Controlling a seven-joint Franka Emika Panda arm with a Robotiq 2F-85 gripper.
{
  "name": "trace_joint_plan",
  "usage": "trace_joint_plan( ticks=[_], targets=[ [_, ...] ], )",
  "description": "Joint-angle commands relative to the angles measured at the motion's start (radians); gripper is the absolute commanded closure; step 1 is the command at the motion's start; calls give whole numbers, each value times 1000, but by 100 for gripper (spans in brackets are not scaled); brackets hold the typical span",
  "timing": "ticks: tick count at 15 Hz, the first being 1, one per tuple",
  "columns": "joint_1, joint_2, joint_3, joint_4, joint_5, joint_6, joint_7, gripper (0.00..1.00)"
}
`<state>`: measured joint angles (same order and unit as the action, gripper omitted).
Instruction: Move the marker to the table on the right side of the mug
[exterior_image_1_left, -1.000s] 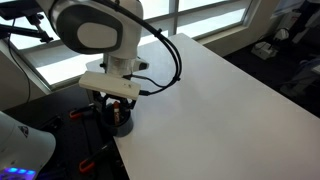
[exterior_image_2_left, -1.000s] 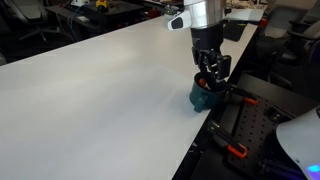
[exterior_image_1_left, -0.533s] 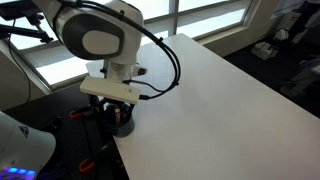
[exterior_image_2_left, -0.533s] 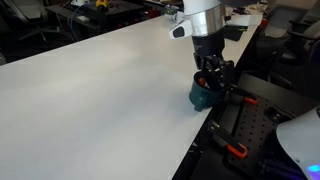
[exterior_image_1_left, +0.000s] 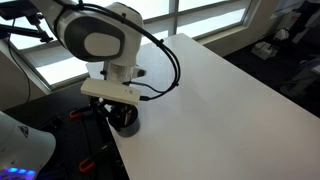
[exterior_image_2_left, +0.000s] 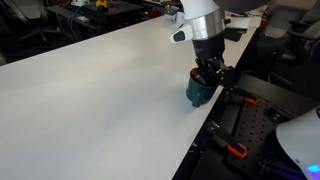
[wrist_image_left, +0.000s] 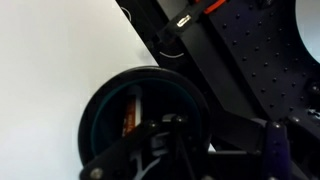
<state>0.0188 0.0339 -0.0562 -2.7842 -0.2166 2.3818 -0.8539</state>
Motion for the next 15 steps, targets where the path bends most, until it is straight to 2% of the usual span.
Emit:
trace_joint_plan(
  ticks=[1, 2, 4, 8, 9, 10, 12, 14, 15],
  targets=[
    [-13, 15, 18, 2, -27, 8, 30, 68],
    [-15, 13, 17, 2, -26, 11, 29, 45],
    [-16, 0, 17, 3, -18, 15, 25, 42],
    [-12, -23, 21, 14, -22, 16, 31, 14],
    [-12, -74, 22, -37, -27, 26, 37, 7],
    [-10, -74, 25, -22, -22, 17, 35, 1],
    [-5, -71, 31, 14, -15, 0, 33, 0],
    [-4, -131, 35, -30, -17, 10, 35, 0],
    [-2, -113, 38, 13, -10, 0, 30, 0]
  ],
)
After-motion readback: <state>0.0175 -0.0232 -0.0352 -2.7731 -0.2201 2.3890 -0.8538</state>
